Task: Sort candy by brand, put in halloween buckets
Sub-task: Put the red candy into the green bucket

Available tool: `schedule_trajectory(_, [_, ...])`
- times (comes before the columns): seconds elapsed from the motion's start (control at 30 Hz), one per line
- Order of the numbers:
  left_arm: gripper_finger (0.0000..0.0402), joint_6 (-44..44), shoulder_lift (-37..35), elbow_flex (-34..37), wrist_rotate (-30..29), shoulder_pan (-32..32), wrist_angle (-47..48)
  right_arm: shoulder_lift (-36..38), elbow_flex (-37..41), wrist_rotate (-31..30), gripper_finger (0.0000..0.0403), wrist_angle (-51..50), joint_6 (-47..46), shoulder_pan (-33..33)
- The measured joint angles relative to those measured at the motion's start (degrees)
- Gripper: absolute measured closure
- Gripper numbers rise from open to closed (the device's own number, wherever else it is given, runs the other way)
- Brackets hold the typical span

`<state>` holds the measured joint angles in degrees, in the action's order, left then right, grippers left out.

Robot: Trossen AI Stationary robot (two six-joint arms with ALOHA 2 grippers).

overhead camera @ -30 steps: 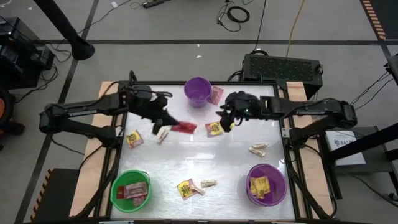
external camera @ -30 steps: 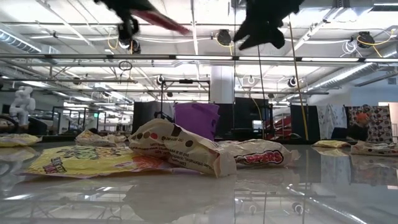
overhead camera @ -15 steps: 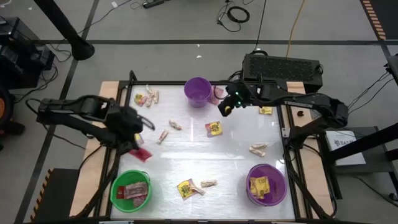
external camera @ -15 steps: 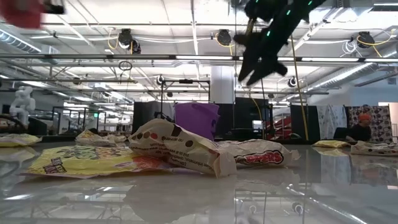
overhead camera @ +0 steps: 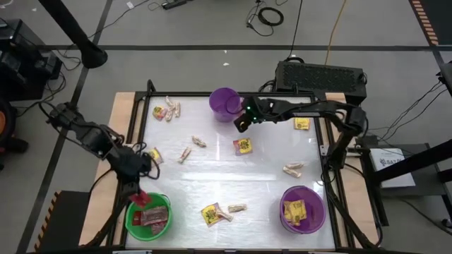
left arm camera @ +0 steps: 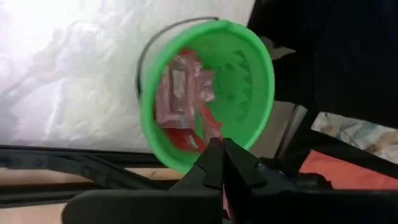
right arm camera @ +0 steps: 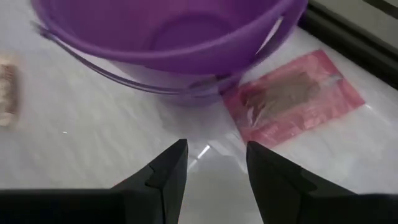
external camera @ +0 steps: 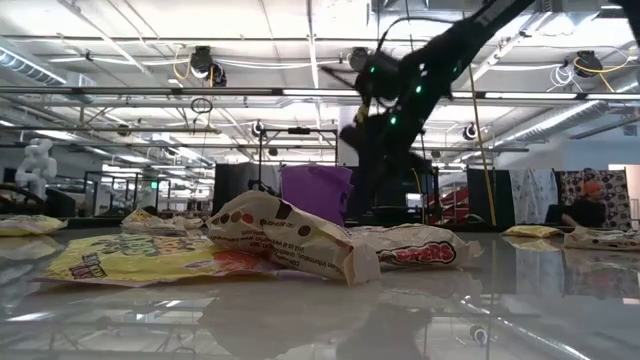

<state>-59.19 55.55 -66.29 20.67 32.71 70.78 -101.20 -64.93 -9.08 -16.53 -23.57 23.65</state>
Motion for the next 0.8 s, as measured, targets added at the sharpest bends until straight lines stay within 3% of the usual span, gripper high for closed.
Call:
schedule_trajectory(0.4, [0.0402,-9.22,0.59,8.19,0.08,7.81,-11.22,-6.08,0.07,-0.15,0.0245,6.38,6.59,4.02])
schedule_trajectory(0.8, [0.0402,-9.54,0.74,15.0,0.53,8.68,-18.05,-11.26,0.02,0.37,0.0245,8.26,6.4,5.26])
